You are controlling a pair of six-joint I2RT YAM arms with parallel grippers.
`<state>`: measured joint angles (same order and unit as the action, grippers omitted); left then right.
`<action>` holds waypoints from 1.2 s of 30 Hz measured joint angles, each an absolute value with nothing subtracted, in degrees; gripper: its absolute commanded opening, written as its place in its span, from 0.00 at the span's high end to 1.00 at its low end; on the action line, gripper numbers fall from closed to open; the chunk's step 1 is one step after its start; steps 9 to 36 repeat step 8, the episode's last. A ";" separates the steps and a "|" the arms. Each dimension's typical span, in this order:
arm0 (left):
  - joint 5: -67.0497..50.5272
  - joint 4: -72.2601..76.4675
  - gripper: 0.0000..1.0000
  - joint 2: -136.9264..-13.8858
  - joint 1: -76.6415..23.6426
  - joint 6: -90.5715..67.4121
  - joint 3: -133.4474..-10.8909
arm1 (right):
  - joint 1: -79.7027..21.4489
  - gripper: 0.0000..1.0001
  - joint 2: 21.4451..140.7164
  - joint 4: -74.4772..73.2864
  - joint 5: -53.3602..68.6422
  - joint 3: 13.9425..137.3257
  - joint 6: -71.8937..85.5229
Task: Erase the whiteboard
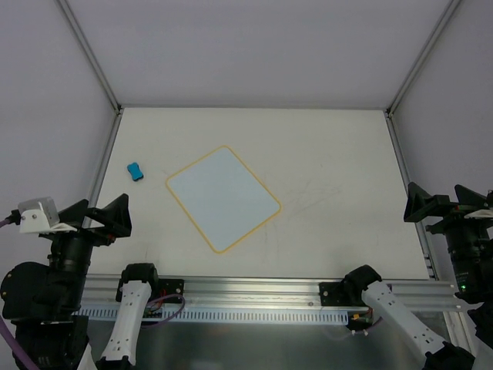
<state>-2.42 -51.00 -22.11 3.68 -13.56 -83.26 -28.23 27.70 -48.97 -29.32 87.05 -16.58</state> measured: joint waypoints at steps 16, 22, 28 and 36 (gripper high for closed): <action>0.67 -55.83 0.01 -21.61 2.92 -12.60 -82.08 | -28.25 0.01 27.44 -49.58 -28.36 85.30 -16.56; 0.67 -55.83 0.01 -21.61 2.92 -12.60 -82.08 | -28.25 0.01 27.44 -49.58 -28.36 85.30 -16.56; 0.67 -55.83 0.01 -21.61 2.92 -12.60 -82.08 | -28.25 0.01 27.44 -49.58 -28.36 85.30 -16.56; 0.67 -55.83 0.01 -21.61 2.92 -12.60 -82.08 | -28.25 0.01 27.44 -49.58 -28.36 85.30 -16.56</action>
